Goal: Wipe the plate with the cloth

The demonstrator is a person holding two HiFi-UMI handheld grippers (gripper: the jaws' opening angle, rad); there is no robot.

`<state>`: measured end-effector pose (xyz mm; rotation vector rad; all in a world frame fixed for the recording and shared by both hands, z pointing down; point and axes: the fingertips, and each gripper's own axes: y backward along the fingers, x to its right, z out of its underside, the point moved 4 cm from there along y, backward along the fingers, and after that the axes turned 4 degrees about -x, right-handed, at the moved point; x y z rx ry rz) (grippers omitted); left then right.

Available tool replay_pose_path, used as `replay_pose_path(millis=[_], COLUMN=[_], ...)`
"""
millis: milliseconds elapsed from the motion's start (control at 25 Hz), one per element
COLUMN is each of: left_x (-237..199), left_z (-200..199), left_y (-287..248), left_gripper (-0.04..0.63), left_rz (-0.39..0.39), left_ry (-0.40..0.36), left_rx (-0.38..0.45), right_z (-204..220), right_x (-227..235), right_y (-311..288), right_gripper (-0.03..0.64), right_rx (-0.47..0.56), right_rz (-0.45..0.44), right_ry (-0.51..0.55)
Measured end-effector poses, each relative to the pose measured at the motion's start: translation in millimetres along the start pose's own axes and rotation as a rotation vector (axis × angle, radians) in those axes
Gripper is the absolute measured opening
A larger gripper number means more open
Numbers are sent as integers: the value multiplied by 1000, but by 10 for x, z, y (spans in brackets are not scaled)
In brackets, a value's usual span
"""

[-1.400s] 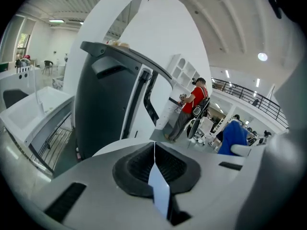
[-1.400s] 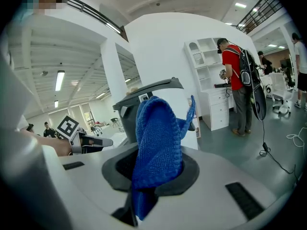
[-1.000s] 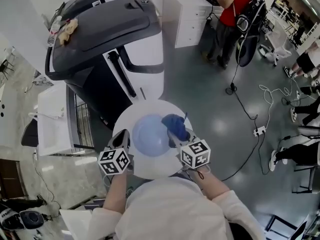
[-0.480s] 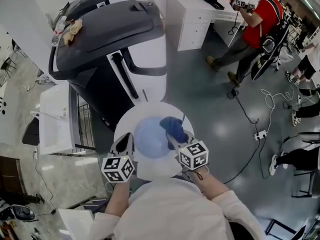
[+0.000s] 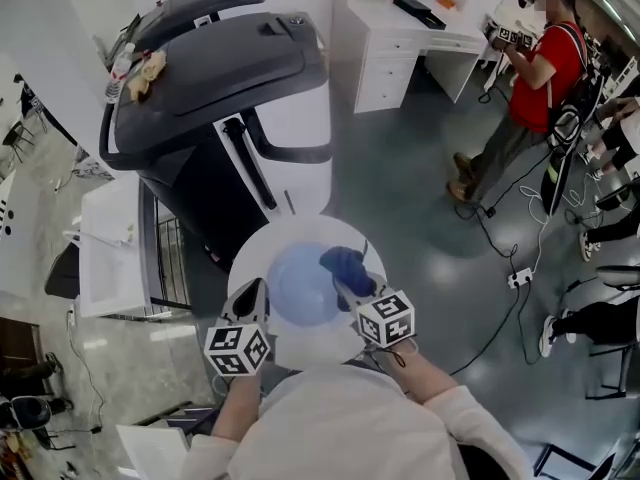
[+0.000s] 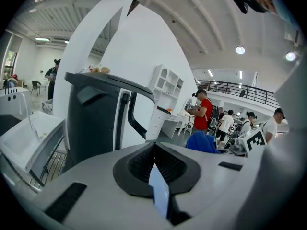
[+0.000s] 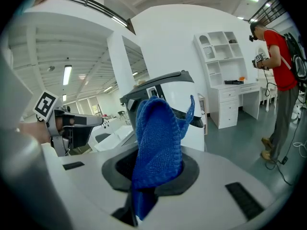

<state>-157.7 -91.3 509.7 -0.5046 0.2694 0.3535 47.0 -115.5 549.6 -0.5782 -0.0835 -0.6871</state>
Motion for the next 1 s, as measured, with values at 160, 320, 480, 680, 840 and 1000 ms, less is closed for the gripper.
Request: replay_pose_path(millis=[160, 320, 480, 680, 840, 1000], left_x=[30, 57, 56, 46, 56, 65], left_z=[17, 32, 39, 39, 38, 46], left_y=[-2, 0, -4, -4, 13, 32], left_gripper=[32, 32, 32, 32, 32, 32], left_rz=[7, 7, 5, 2, 2, 4], left_ry=[24, 31, 23, 33, 28, 24], left_rx=[6, 7, 5, 3, 2, 1], right_z=[37, 46, 51, 51, 65, 79], right_x=[44, 62, 73, 80, 70, 54], right_y=[15, 32, 33, 42, 58, 78], right_gripper=[84, 84, 84, 84, 84, 84], right_rx=[-10, -12, -12, -10, -11, -8], right_rz=[6, 13, 21, 24, 25, 30], right_ry=[0, -5, -7, -13, -19, -22])
